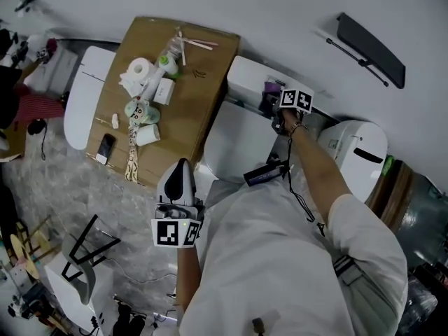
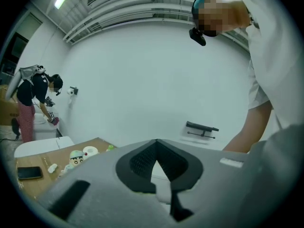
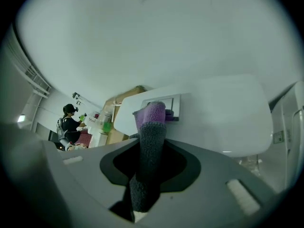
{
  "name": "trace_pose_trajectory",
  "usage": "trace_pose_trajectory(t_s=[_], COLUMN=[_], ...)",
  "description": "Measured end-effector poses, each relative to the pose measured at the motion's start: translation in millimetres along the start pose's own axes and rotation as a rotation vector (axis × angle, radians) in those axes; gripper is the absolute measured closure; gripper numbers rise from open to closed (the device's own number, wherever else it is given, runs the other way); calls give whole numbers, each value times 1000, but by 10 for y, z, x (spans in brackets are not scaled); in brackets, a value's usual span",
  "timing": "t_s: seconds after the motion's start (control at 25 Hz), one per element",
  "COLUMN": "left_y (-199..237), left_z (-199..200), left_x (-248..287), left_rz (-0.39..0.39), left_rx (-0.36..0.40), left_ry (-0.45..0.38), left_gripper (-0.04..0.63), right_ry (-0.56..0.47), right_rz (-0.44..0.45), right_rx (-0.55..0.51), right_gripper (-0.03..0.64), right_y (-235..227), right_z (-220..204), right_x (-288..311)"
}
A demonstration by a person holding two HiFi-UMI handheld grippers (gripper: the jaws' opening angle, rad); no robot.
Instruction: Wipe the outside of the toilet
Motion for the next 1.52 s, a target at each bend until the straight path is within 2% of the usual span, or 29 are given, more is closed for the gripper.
trace_pose_trajectory(t_s=[0.16, 0.52, 0.72, 0.84, 1.04, 1.12, 1.28, 1.36, 1.52], left_y=[-164, -655, -1043, -1236, -1415, -1465, -1636, -1751, -1984], left_z=[-30, -72, -162, -231, -482, -605, -832, -917, -1064], left_x=[212, 725, 1044, 1190, 1423, 1554, 1871, 2064, 2420], left_rz=[-60, -147, -232, -285, -346, -372, -426, -453, -491], left_rx=[12, -8, -10, -15, -25, -37, -53, -48, -40], left_ry=[46, 71, 100, 126, 187, 207, 236, 234, 219], left_gripper=[591, 591, 591, 591, 591, 591, 591, 591, 591], right_ry=[-4, -19, -31, -46, -81, -127, -234, -236, -206], right_rz=[4, -27, -52, -33, 16, 21, 62, 66, 7], right_rx=[20, 90, 113, 138, 115, 186, 404, 416, 387], right_gripper=[509, 509, 509, 508, 511, 516, 520, 520, 517], right_y=[-249, -1008, -1381, -1508, -1610, -1721, -2020, -2182, -2585], right_z=[4, 113, 200, 210, 225, 260, 335, 322, 226], right_x=[-168, -614, -819, -876, -912, -953, -1071, -1054, -915])
Point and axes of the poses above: the fingertips, and each gripper's own axes: x forward along the fingers, y to its left, z out of its top, the point moved 1 cm from there along -x, backward along the fingers, and after that the axes turned 9 degrees about -z, right-handed, at the moved point
